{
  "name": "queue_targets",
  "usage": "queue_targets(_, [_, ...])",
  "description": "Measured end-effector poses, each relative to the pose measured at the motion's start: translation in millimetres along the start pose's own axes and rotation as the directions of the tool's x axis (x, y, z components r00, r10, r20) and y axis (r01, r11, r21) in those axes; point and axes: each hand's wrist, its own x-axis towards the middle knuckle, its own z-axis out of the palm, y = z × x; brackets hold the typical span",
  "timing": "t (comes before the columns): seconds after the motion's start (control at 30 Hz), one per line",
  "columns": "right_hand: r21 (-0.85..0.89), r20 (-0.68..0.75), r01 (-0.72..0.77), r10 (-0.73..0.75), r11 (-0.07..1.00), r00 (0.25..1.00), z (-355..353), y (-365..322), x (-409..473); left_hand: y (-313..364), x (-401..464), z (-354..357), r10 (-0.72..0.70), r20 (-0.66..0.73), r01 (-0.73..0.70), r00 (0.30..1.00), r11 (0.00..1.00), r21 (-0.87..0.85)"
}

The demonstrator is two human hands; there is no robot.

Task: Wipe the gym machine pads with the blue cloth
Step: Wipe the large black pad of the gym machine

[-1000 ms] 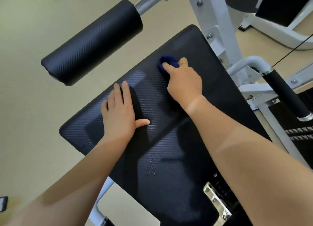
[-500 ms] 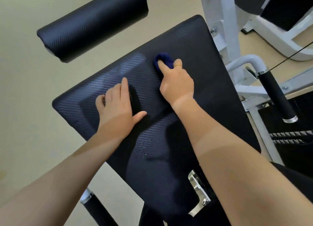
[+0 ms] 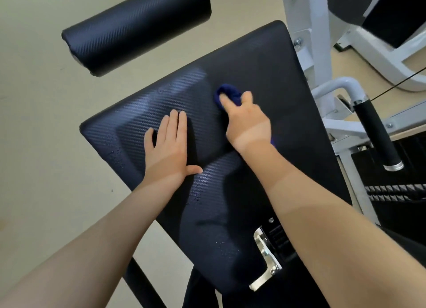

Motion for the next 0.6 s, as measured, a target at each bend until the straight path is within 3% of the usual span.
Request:
queue_targets(0.13, [-0.017, 0.150, 0.296, -0.290, 0.955, 0.945, 17, -25, -38, 1, -1, 0, -0.018, 0.037, 0.018, 0.999, 1.000, 0.002])
queue_targets(0.2, [-0.073, 0.157, 0.353, -0.338, 0.933, 0.928, 14, -16, -38, 2, 0, -1, -0.018, 0.048, 0.018, 0.999, 1.000, 0.001])
queue_targets(0.37, [-0.068, 0.094, -0.024, 0.030, 0.997, 0.995, 0, 16, -13, 4, 0, 0, 0.003, 0.050, -0.006, 0.999, 0.998, 0.055])
queue_targets(0.43, [-0.004, 0.091, -0.079, 0.079, 0.997, 0.993, 2, 9, -15, 4, 0, 1, 0.002, 0.044, -0.004, 0.999, 0.998, 0.056])
queue_targets(0.5, [0.007, 0.104, 0.013, -0.014, 1.000, 0.994, 6, -4, -29, 4, 0, 0, -0.002, 0.055, -0.001, 0.998, 0.999, 0.052])
queue_targets(0.6, [-0.149, 0.036, 0.288, -0.286, 0.946, 0.957, 25, -6, -52, 4, 0, -1, -0.006, 0.057, 0.003, 0.998, 0.999, 0.047])
